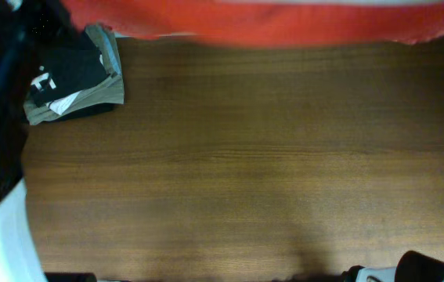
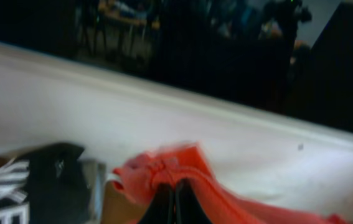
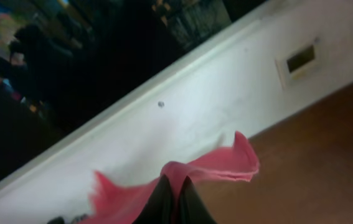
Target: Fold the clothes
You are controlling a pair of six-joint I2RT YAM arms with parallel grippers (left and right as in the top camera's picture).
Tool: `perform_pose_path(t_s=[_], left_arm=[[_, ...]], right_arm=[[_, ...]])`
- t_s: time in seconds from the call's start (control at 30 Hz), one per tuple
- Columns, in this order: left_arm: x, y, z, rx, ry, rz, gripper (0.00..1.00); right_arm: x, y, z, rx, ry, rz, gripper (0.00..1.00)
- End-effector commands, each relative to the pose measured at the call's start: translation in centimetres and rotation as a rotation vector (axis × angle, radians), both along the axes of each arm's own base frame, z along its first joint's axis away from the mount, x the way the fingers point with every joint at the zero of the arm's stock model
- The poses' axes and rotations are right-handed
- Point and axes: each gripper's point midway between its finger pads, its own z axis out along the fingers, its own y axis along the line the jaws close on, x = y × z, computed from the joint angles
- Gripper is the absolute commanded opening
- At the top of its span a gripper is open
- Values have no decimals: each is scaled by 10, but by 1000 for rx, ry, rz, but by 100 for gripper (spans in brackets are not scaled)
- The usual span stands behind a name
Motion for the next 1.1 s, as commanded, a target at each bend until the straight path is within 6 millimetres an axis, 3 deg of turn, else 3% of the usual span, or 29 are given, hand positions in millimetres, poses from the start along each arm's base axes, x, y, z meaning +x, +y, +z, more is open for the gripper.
perform_pose_path(t_s=[0.0, 0.07, 0.1, 0.13, 0.17, 0.2, 0.23, 0.3, 0.37, 0.43, 0.53, 0.6, 0.7, 0.77, 0.93, 1.0, 1.07], left_arm=[[43, 0, -89, 46, 280, 1, 1], [72, -4, -192, 51, 570, -11, 0], [78, -10, -240, 45, 696, -36, 1], [80, -18, -297, 24, 843, -76, 0], [77, -23, -330, 7, 932, -100, 1], [63, -30, -381, -23, 1081, -132, 1], [46, -31, -419, -36, 1199, -138, 1], [18, -29, -455, -45, 1328, -124, 1], [-6, -29, -468, -53, 1418, -124, 1], [-21, -28, -463, -53, 1462, -123, 1], [-41, -27, -427, -50, 1440, -124, 0], [-60, -23, -393, -28, 1385, -116, 0], [-96, -23, -371, -18, 1320, -124, 0], [-123, -21, -380, -19, 1353, -124, 1], [-185, -20, -429, -60, 1528, -104, 1], [-200, -19, -431, -79, 1536, -77, 1], [-219, -17, -419, -98, 1500, -55, 0]], right_arm=[[31, -25, -74, 20, 245, -28, 4], [47, -36, -155, 76, 496, -21, 4], [51, -38, -191, 111, 594, -16, 4], [56, -40, -239, 156, 710, -5, 4], [56, -40, -270, 181, 778, 2, 4], [52, -39, -308, 208, 855, 13, 4], [46, -35, -338, 231, 914, 26, 4], [26, -26, -383, 282, 1028, 40, 4], [8, -19, -407, 309, 1106, 53, 4], [-2, -15, -413, 324, 1147, 54, 4], [-14, -15, -400, 299, 1154, 38, 4], [-28, -21, -395, 258, 1193, 0, 4], [-34, -27, -393, 223, 1207, -35, 4], [-40, -25, -398, 233, 1231, -32, 4], [-63, -17, -445, 304, 1307, -78, 4], [-73, -21, -455, 336, 1299, -131, 3], [-83, -36, -447, 332, 1278, -209, 4]])
